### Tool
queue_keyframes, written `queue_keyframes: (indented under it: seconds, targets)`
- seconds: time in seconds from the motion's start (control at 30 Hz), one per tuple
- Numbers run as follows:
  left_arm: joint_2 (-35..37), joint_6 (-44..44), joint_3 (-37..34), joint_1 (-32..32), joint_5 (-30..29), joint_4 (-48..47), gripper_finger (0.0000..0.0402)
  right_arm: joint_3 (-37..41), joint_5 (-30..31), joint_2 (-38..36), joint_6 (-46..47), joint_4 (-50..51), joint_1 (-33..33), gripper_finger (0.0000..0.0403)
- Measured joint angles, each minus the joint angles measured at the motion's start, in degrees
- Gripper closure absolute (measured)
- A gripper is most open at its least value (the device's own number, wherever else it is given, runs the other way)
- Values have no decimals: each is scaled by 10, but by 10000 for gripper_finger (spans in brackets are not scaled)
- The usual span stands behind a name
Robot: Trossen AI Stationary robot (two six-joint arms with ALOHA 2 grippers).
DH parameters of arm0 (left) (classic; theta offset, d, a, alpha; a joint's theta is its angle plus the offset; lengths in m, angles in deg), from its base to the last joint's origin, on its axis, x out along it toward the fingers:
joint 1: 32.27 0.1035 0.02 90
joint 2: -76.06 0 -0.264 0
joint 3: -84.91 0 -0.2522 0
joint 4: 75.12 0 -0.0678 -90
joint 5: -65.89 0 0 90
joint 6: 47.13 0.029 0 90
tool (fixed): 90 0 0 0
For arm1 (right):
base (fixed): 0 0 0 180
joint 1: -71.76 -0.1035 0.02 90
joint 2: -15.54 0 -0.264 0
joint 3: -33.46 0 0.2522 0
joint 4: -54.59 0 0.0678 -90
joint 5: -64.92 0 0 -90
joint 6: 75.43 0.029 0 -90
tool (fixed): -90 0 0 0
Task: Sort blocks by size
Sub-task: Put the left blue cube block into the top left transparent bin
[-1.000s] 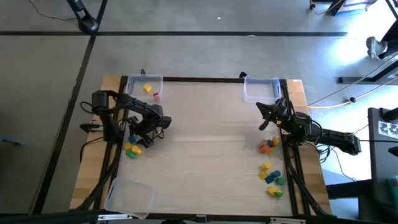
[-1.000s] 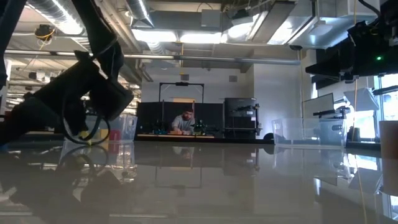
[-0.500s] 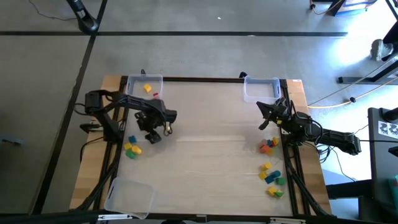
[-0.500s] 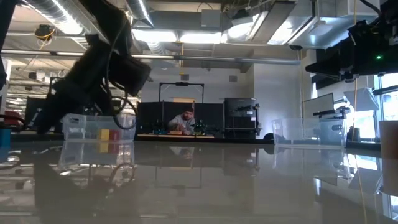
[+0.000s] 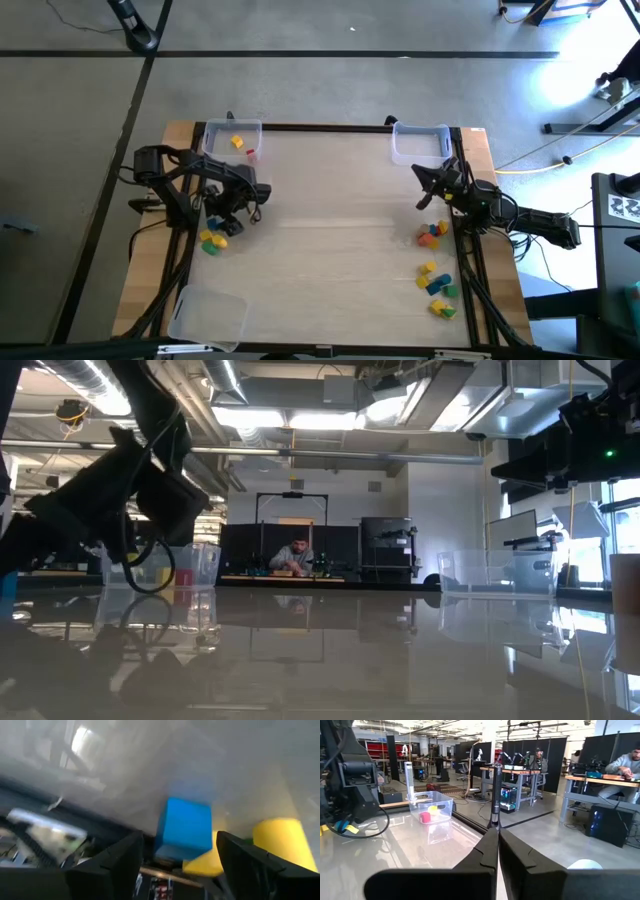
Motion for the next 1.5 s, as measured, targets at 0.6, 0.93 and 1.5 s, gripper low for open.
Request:
queue_keyframes:
  seconds: [0.6, 0.93, 1.5]
  targets:
    - [1, 53, 6, 1, 6, 26, 286, 0, -4, 0, -1, 1, 0, 386]
    - [95, 117, 179, 28, -111, 13, 285, 0, -4, 0, -2, 1, 0, 386]
    - [278, 172, 77, 252, -196, 436, 284, 0, 14, 0, 2, 1, 0, 386]
